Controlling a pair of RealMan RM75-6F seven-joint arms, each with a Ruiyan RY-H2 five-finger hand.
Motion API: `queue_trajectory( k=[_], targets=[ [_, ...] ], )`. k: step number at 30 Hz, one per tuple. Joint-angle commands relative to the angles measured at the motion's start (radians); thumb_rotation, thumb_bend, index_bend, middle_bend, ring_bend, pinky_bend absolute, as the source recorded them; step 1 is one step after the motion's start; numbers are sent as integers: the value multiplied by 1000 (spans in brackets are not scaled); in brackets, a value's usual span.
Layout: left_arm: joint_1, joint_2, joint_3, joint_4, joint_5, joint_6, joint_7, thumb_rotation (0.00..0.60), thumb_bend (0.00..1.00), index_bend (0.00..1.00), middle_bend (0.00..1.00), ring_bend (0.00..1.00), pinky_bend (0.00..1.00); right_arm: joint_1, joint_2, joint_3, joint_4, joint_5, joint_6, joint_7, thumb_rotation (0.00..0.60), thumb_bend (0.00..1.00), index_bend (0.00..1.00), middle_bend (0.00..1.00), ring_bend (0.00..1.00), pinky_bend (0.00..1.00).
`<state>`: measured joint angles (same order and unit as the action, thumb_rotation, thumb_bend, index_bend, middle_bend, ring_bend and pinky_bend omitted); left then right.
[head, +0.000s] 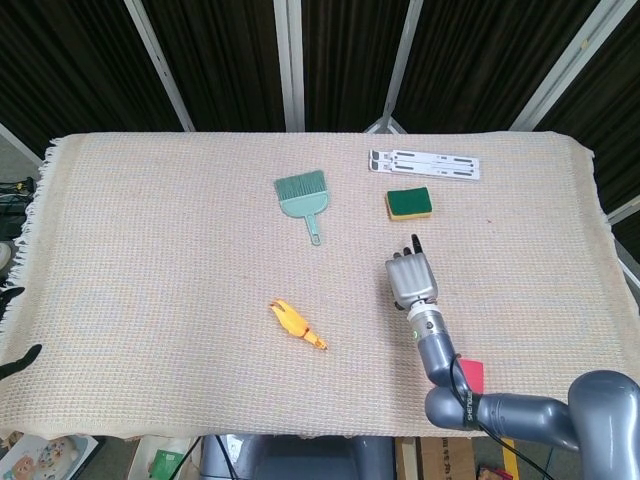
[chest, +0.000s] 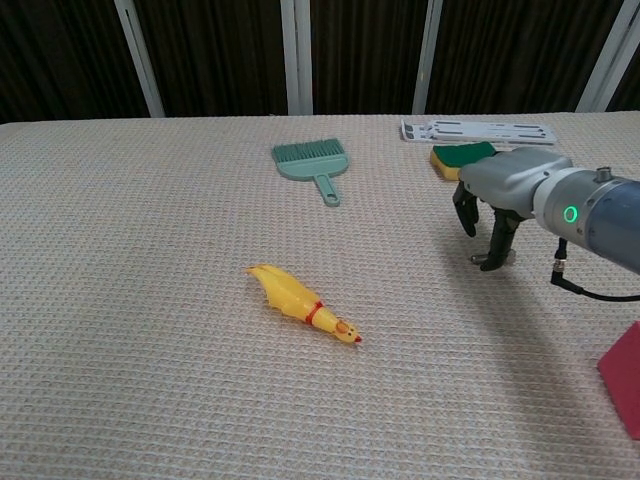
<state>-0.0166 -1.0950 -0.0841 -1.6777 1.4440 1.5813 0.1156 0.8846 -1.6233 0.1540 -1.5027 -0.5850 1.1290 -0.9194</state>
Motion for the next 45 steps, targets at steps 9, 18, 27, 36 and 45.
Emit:
queue_trajectory(
  k=[9, 18, 27, 36, 45],
  targets=[
    [0, 0, 0, -1, -1, 0, 2, 600, 264, 215, 26, 0, 0, 3, -18, -1, 44, 4, -23, 5, 600, 233, 566, 374, 250, 36],
    [0, -2, 2, -4, 1, -1, 12, 600, 264, 215, 26, 0, 0, 5, -9, 2, 40, 3, -31, 5, 600, 242, 566, 374, 250, 37],
    [-2, -4, 4, -5, 2, -4, 17, 600, 264, 215, 26, 0, 0, 5, -3, -6, 31, 18, -39, -6, 600, 242, 581, 374, 250, 37],
    [-2, -4, 4, -6, 3, -3, 18, 600, 264, 215, 26, 0, 0, 5, -13, -12, 44, 25, -48, -7, 600, 247, 581, 374, 250, 38],
    [-3, -4, 7, -9, 7, -6, 21, 600, 264, 217, 25, 0, 0, 10, -21, -10, 54, 27, -54, -7, 600, 278, 581, 373, 250, 40]
  ],
)
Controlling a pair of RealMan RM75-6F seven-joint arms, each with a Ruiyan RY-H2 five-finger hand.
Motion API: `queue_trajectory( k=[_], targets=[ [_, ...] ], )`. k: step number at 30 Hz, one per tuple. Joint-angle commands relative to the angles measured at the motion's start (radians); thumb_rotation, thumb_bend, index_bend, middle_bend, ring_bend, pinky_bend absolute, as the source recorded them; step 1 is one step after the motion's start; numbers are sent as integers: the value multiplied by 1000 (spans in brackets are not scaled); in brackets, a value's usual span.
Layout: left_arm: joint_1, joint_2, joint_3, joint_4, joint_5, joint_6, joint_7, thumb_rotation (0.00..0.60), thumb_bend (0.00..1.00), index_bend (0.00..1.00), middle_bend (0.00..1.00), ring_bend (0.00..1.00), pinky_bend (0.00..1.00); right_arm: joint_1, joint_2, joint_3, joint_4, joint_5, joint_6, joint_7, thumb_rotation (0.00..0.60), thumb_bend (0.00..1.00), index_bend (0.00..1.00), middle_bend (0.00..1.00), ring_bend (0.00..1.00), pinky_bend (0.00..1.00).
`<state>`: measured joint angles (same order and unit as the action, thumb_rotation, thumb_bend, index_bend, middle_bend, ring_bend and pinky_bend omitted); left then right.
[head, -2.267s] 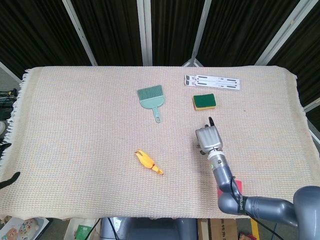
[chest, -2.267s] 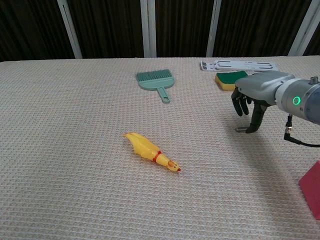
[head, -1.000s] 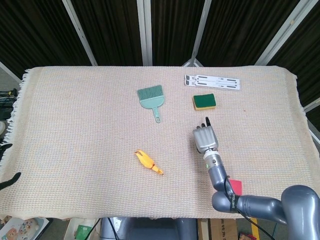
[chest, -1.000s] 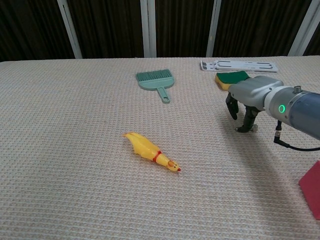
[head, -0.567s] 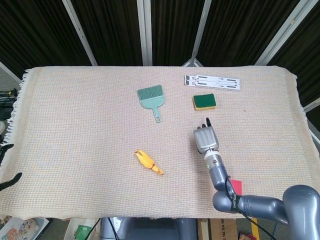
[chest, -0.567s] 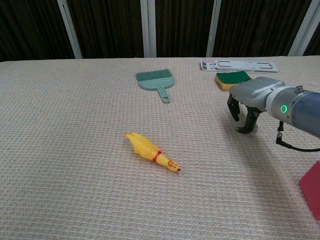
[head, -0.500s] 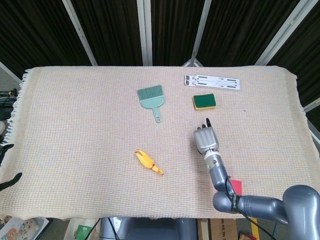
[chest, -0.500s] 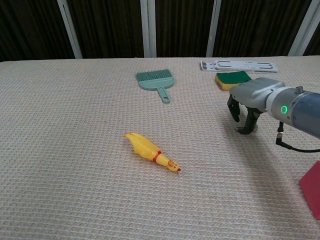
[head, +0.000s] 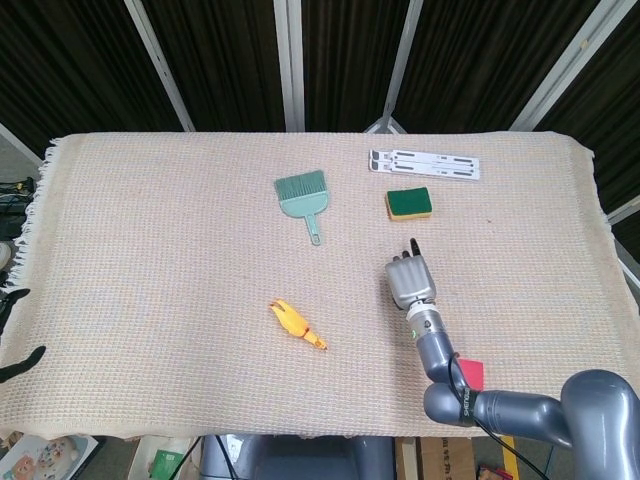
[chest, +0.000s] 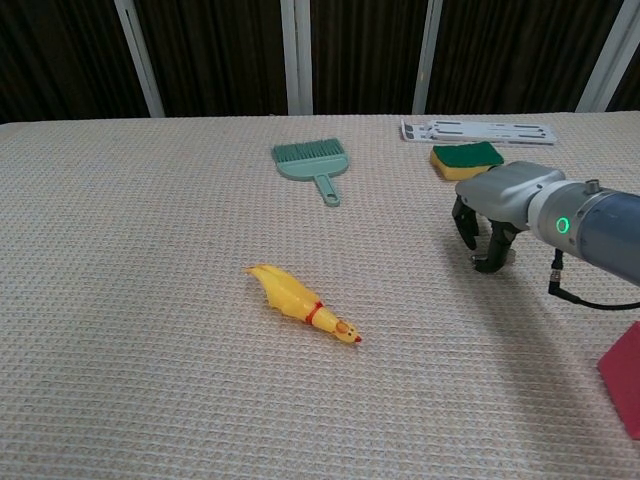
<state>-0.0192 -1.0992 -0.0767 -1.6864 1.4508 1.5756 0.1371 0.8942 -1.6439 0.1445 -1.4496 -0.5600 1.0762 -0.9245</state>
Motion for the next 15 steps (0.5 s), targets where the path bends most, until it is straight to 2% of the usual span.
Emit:
queue_trajectory(
  k=[1, 15],
  targets=[
    [0, 0, 0, 0, 0, 0, 0, 600, 264, 217, 25, 0, 0, 1, 0, -2, 2, 4, -1, -5, 600, 282, 581, 373, 249, 40],
    [1, 3, 9, -3, 16, 0, -5, 600, 264, 220, 26, 0, 0, 13, -2, -5, 7, 30, -10, -31, 600, 317, 585, 374, 249, 42]
  ],
)
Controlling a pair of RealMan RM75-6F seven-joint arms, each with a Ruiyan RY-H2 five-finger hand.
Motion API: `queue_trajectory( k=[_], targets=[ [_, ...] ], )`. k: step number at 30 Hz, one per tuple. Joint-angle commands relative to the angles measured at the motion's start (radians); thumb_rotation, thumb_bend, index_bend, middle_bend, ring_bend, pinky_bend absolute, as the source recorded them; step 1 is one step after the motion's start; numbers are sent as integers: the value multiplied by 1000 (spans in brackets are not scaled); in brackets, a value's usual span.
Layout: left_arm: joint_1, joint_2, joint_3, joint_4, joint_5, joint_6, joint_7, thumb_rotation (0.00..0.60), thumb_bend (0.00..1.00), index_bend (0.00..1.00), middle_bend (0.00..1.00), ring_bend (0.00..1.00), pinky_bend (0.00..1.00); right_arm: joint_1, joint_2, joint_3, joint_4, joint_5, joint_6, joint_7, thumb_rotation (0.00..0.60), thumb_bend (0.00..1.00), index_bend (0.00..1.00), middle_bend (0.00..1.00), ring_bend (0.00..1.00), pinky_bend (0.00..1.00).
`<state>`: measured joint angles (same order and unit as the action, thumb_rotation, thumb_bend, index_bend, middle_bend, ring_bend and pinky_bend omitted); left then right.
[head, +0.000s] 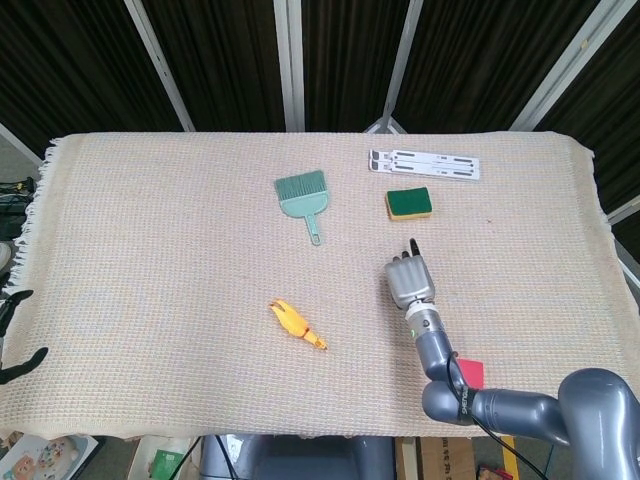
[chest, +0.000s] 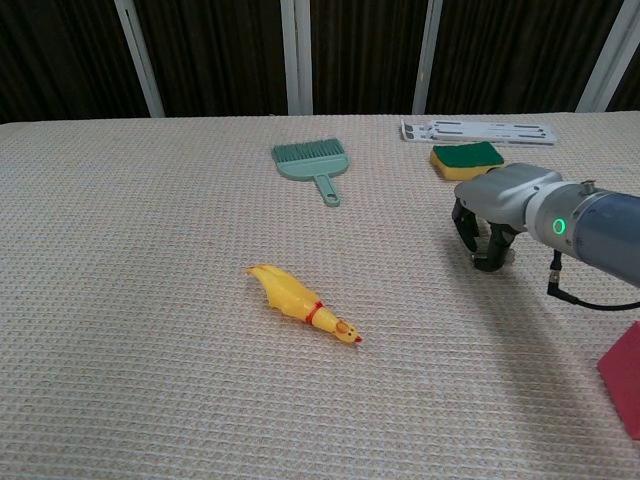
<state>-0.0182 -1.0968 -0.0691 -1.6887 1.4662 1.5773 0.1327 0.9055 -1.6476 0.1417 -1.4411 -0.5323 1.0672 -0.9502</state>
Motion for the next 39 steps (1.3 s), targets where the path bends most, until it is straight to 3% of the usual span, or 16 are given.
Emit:
queue_trajectory(
  k=[1, 21, 39],
  targets=[
    [0, 1, 1, -1, 1, -2, -1, 600, 264, 222, 26, 0, 0, 3, 2, -3, -3, 4, -1, -9, 600, 316, 585, 374, 249, 42],
    [-3, 4, 11, -5, 17, -8, -4, 600, 264, 247, 25, 0, 0, 27, 7, -14, -23, 66, 10, -78, 600, 343, 585, 374, 249, 44],
    [-1, 8, 17, -5, 29, -5, -14, 600, 264, 260, 24, 0, 0, 17, 80, 11, -106, 18, 16, -1, 600, 395, 639, 374, 250, 66]
  ],
)
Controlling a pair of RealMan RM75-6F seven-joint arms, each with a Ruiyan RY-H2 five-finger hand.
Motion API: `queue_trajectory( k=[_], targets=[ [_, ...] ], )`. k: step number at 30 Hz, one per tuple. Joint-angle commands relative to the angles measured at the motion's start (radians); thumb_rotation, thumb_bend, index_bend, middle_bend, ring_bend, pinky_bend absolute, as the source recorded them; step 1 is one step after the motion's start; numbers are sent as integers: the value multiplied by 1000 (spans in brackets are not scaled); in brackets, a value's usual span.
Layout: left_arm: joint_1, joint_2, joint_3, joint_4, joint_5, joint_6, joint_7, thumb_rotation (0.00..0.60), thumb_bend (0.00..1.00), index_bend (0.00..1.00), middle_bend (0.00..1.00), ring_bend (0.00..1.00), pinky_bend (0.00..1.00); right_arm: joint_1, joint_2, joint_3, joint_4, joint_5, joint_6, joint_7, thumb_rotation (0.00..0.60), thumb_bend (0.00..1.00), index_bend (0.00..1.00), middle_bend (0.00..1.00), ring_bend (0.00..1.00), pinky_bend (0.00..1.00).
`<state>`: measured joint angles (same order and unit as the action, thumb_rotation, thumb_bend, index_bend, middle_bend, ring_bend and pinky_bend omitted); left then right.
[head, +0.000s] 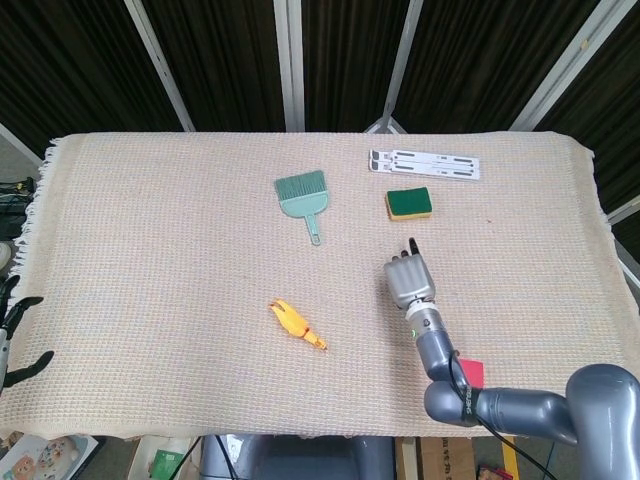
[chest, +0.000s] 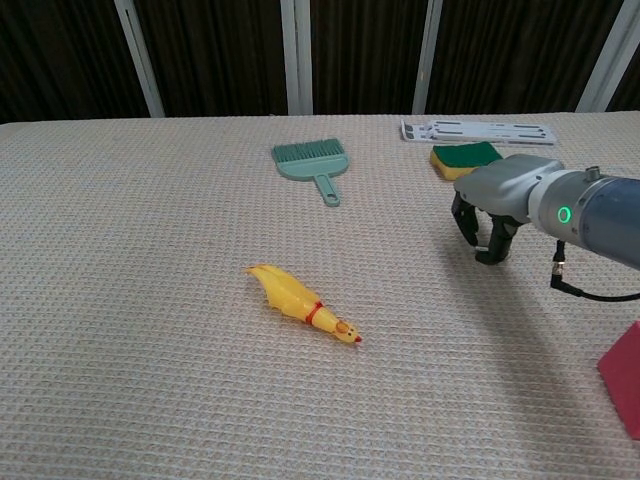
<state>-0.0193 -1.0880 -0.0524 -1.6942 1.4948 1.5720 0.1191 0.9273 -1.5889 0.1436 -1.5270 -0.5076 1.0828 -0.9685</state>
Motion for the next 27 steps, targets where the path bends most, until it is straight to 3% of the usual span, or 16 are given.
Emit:
queue_trajectory(
  k=[1, 14, 27],
  targets=[
    [0, 0, 1, 0, 1, 0, -1, 600, 265, 261, 24, 0, 0, -6, 33, 12, -30, -6, 0, 25, 600, 395, 639, 374, 250, 66],
    [1, -4, 4, 0, 9, 3, 6, 600, 264, 261, 23, 0, 0, 0, 154, 81, -108, 126, -81, 113, 600, 394, 647, 374, 251, 66],
    [2, -8, 3, 0, 10, 9, 12, 600, 264, 261, 21, 0, 0, 46, 204, 61, -95, 233, -122, 124, 600, 395, 647, 374, 251, 66]
  ],
)
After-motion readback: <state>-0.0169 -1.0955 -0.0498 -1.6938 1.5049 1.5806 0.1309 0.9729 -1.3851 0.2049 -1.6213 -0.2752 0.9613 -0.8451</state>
